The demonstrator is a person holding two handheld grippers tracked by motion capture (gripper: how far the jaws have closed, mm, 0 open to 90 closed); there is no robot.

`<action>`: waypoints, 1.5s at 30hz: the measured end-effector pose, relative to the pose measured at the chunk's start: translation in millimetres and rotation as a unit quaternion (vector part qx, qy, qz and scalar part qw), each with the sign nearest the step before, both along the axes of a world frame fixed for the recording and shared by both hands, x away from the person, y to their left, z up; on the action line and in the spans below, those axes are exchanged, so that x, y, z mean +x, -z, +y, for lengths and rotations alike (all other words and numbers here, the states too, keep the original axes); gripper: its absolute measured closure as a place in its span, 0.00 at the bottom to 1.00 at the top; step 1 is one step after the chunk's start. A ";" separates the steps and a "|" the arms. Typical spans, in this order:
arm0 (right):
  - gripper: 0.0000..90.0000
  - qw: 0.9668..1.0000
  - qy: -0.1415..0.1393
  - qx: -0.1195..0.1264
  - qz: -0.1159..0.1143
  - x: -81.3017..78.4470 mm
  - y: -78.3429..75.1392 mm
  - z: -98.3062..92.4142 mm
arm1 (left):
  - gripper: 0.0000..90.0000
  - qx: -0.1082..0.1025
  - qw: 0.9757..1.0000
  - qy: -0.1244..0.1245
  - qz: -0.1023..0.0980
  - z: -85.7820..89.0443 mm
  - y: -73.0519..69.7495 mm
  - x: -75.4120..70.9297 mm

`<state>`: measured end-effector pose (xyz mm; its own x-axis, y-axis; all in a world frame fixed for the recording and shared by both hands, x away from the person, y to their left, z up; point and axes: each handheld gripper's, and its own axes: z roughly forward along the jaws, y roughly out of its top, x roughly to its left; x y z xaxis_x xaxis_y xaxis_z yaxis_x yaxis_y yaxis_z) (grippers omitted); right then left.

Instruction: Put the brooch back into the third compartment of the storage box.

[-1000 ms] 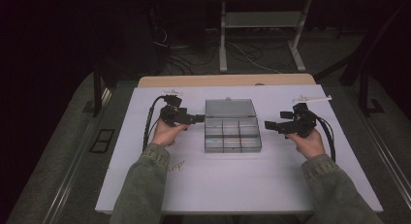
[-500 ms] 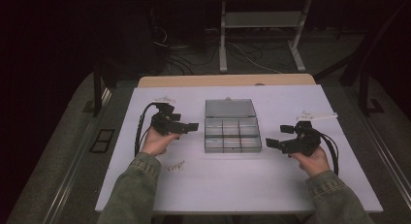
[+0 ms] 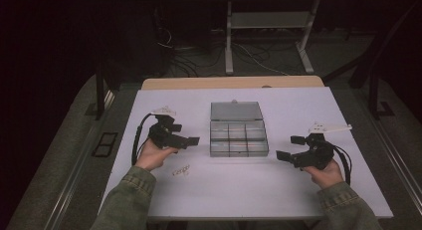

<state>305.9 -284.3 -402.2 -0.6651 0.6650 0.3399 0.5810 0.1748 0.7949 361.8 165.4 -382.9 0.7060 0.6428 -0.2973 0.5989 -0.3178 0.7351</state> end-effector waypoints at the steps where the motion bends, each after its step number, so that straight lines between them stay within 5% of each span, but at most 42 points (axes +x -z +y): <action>1: 0.00 1.000 0.000 -0.001 0.000 -1.2 -0.2 -0.7 | 0.00 0.003 1.000 0.002 0.001 0.6 1.3 -1.9; 32: 0.00 1.000 -0.020 -0.022 0.001 -10.4 6.1 3.9 | 0.00 0.031 0.998 0.016 0.042 21.2 29.9 -35.6; 45: 0.00 0.999 -0.024 -0.022 0.000 -9.5 6.8 3.2 | 0.23 0.055 0.997 0.046 0.033 26.2 36.6 -50.4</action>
